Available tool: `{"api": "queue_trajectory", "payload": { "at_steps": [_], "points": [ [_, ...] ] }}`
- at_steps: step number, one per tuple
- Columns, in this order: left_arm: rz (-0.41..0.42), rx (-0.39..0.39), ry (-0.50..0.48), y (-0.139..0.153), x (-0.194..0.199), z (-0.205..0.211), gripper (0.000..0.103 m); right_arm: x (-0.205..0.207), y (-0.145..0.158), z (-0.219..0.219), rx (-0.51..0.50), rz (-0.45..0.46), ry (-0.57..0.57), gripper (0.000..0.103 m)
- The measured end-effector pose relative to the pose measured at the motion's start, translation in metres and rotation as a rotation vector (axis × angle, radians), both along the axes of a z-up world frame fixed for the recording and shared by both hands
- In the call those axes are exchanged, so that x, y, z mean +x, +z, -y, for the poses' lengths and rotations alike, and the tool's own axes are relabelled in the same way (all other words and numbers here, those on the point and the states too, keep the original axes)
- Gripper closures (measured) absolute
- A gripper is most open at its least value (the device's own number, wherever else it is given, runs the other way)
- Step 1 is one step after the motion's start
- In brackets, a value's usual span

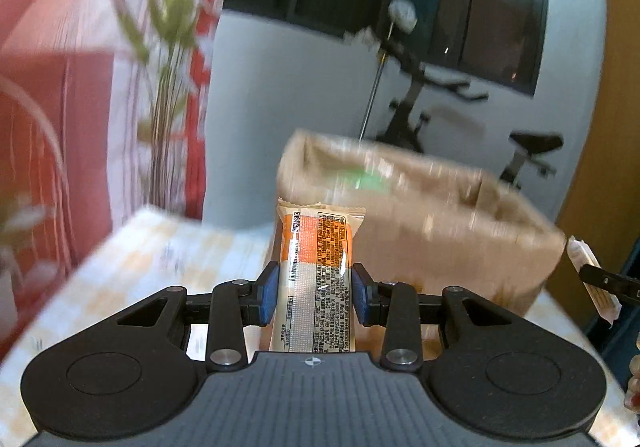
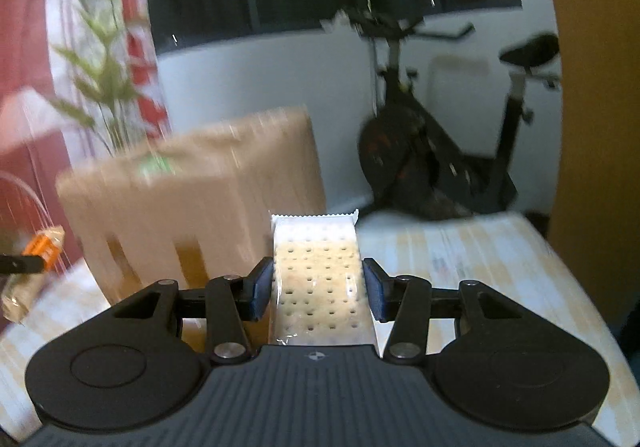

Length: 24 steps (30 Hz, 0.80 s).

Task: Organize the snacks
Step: 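Carry both packets over the box and open both grippers inside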

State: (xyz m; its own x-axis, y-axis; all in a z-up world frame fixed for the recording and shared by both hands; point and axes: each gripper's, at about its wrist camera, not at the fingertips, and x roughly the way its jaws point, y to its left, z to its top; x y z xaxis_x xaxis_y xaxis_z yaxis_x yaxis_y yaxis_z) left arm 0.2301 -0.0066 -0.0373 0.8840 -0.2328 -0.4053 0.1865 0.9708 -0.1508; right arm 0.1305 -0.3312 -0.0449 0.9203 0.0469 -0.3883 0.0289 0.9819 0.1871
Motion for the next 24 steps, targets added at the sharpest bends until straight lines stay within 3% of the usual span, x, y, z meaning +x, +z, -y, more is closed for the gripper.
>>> {"api": "queue_trajectory", "payload": {
  "at_steps": [6, 11, 17, 24],
  "points": [
    [0.113, 0.006, -0.075, 0.044, 0.031, 0.024, 0.064, 0.038, 0.050, -0.017, -0.008, 0.118, 0.076, 0.054],
    [0.103, -0.015, -0.152, 0.053, 0.078, 0.057, 0.064, 0.084, 0.068, -0.040, -0.013, 0.173, 0.116, 0.054],
    [0.007, -0.056, -0.183, 0.030, 0.122, 0.085, 0.064, 0.127, 0.055, -0.063, -0.002, 0.125, 0.136, 0.054],
    [-0.052, -0.053, -0.212, 0.007, 0.139, 0.087, 0.061, 0.138, 0.027, -0.060, -0.008, 0.028, 0.100, 0.053]
  ]
}}
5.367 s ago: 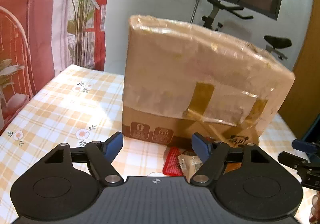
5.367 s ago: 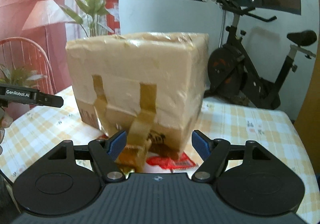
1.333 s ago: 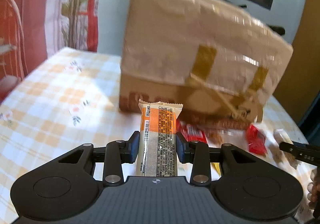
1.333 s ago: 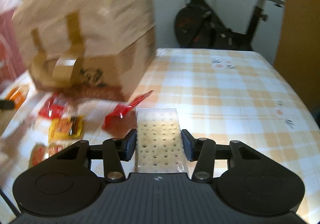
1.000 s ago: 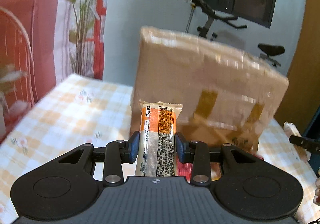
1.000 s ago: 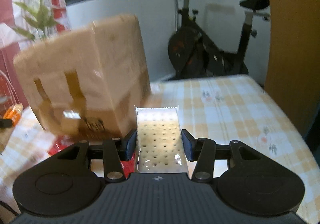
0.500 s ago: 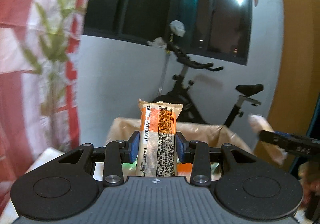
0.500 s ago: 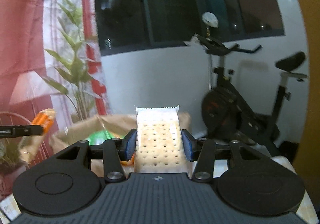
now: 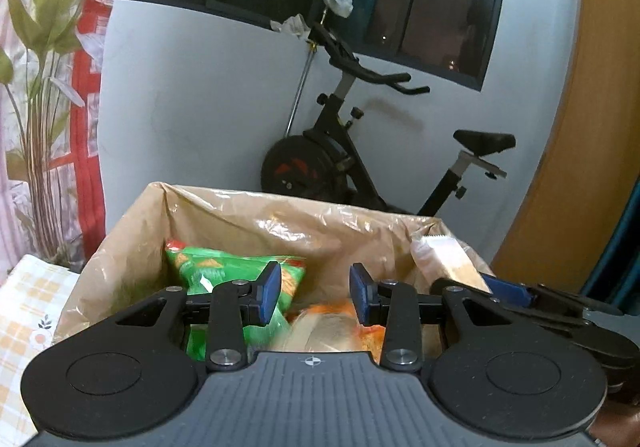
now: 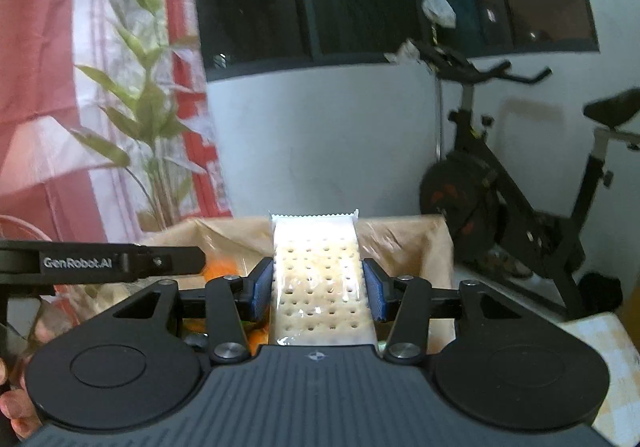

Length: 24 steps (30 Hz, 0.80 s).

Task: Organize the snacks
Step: 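Carry both packets over the box and open both grippers inside, then move both open grippers back down to the remaining snacks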

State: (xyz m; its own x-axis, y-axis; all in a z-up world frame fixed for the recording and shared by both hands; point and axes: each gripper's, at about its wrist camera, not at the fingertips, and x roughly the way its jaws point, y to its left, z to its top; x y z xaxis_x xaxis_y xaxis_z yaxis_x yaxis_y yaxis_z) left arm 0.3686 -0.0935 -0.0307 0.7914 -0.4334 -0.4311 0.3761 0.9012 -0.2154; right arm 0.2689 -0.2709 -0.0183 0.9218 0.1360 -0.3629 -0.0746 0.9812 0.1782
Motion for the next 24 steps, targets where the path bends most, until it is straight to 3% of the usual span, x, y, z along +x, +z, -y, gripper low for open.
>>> {"api": "queue_trajectory", "payload": {
  "at_steps": [2, 7, 15, 24],
  "points": [
    [0.004, 0.012, 0.006, 0.000, 0.000, -0.001, 0.054, 0.000, -0.004, 0.003, 0.005, -0.017, -0.002, 0.051],
    [0.023, 0.024, -0.001, 0.009, -0.013, -0.015, 0.053, -0.013, 0.001, 0.005, -0.007, 0.012, -0.007, 0.043],
    [0.044, 0.017, 0.045, 0.015, -0.052, -0.057, 0.053, -0.051, 0.007, 0.012, -0.031, 0.086, -0.036, 0.043],
    [0.007, -0.034, 0.156, -0.006, -0.092, -0.108, 0.053, -0.100, -0.006, 0.033, -0.030, 0.115, -0.098, 0.043]
  ]
}}
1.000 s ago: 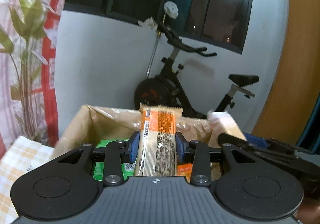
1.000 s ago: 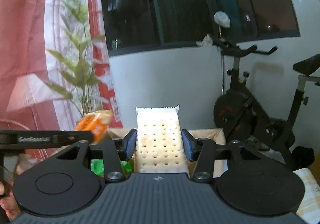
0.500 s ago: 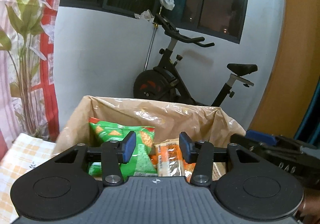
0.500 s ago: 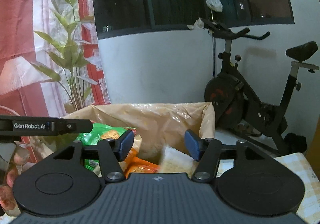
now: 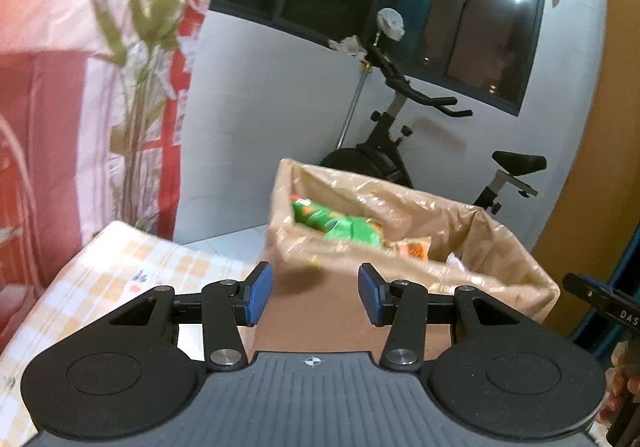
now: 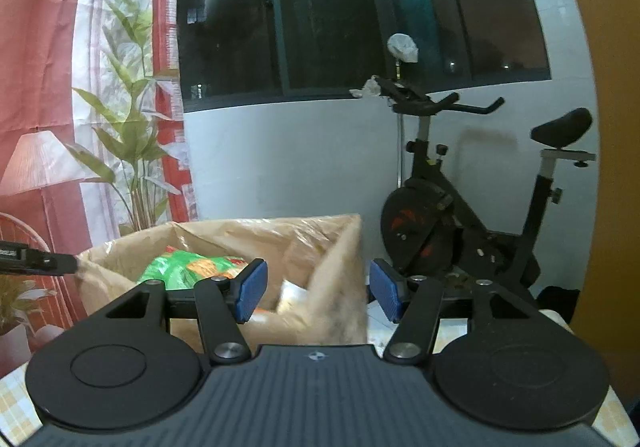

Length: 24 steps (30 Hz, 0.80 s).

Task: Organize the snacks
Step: 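Move both open grippers back down to the remaining snacks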

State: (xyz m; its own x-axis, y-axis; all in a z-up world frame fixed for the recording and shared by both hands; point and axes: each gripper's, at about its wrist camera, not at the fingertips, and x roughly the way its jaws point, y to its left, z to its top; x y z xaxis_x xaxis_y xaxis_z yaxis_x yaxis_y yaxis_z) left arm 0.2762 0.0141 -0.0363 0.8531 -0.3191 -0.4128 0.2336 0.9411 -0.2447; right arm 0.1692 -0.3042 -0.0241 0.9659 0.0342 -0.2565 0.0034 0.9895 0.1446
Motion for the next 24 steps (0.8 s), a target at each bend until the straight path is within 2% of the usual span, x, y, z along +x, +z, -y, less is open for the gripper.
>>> {"api": "queue_trajectory", "payload": {
  "at_steps": [8, 13, 21, 24],
  "points": [
    [-0.096, -0.013, 0.010, -0.038, -0.013, 0.003, 0.053, -0.018, -0.033, 0.008, 0.012, -0.086, -0.034, 0.043],
    [-0.151, -0.003, 0.008, -0.060, -0.023, 0.008, 0.053, -0.020, -0.068, 0.010, 0.024, -0.206, -0.033, 0.043],
    [-0.246, -0.015, 0.039, -0.087, -0.034, 0.002, 0.053, -0.011, -0.133, 0.006, 0.085, -0.494, -0.048, 0.043],
    [-0.260, -0.013, 0.045, -0.091, -0.039, 0.001, 0.053, -0.008, -0.145, 0.000, 0.080, -0.540, -0.052, 0.043]
  ]
}}
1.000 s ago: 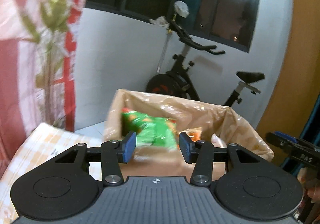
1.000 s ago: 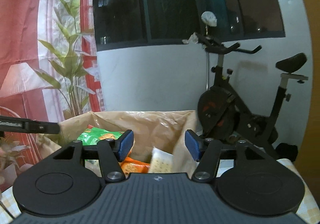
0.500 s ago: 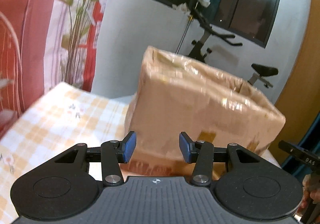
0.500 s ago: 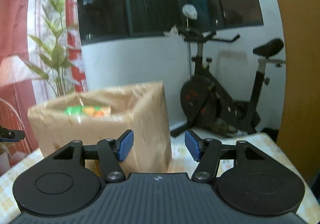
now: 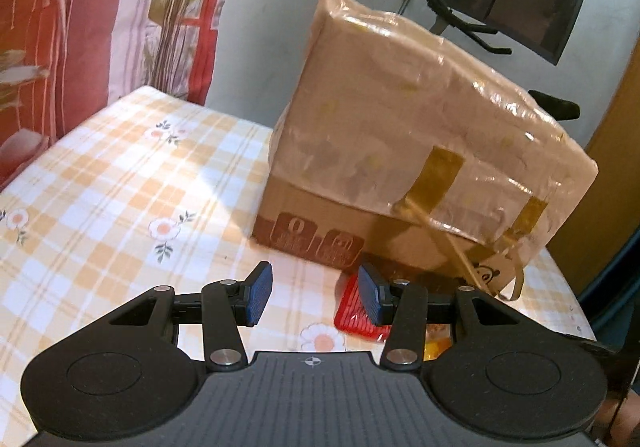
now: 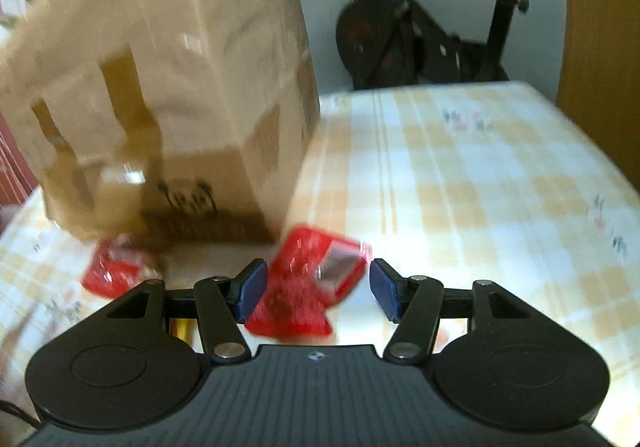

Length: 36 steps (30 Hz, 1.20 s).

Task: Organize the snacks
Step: 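Move both open grippers back down to the remaining snacks, then grasp a red sauce packet with right while left grasps another red packet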

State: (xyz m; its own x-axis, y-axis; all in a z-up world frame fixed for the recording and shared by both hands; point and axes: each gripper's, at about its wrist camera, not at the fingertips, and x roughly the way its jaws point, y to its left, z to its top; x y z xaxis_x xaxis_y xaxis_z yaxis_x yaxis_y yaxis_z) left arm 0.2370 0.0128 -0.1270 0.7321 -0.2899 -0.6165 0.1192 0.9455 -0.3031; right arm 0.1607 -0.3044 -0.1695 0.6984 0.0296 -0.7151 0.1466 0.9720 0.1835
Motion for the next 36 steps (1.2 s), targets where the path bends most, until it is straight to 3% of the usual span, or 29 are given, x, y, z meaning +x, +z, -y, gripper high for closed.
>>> {"api": "queue_trajectory", "payload": {
  "at_steps": [3, 8, 12, 19, 22, 25, 36],
  "points": [
    [-0.012, 0.003, 0.003, -0.002, -0.002, 0.000, 0.053, 0.001, -0.003, -0.009, -0.016, 0.009, 0.015, 0.032],
    [-0.025, 0.012, -0.006, -0.004, -0.003, 0.004, 0.053, 0.007, -0.009, -0.022, -0.104, 0.028, 0.050, 0.030],
    [-0.037, 0.018, -0.017, -0.008, -0.004, 0.007, 0.053, -0.001, -0.012, -0.025, -0.152, 0.049, 0.053, 0.045],
    [-0.045, 0.087, -0.127, -0.011, 0.002, 0.031, 0.053, -0.011, -0.011, -0.015, -0.086, 0.083, 0.038, 0.048],
    [-0.054, 0.098, -0.193, -0.016, 0.009, 0.042, 0.044, -0.012, -0.011, -0.012, -0.067, 0.093, 0.034, 0.048],
    [-0.061, 0.152, -0.248, -0.026, 0.018, 0.058, 0.043, -0.012, -0.011, -0.008, -0.036, 0.103, 0.033, 0.048],
    [-0.087, 0.272, -0.228, -0.060, 0.056, 0.091, 0.050, -0.014, -0.012, -0.003, 0.009, 0.119, 0.033, 0.048]
  ]
}}
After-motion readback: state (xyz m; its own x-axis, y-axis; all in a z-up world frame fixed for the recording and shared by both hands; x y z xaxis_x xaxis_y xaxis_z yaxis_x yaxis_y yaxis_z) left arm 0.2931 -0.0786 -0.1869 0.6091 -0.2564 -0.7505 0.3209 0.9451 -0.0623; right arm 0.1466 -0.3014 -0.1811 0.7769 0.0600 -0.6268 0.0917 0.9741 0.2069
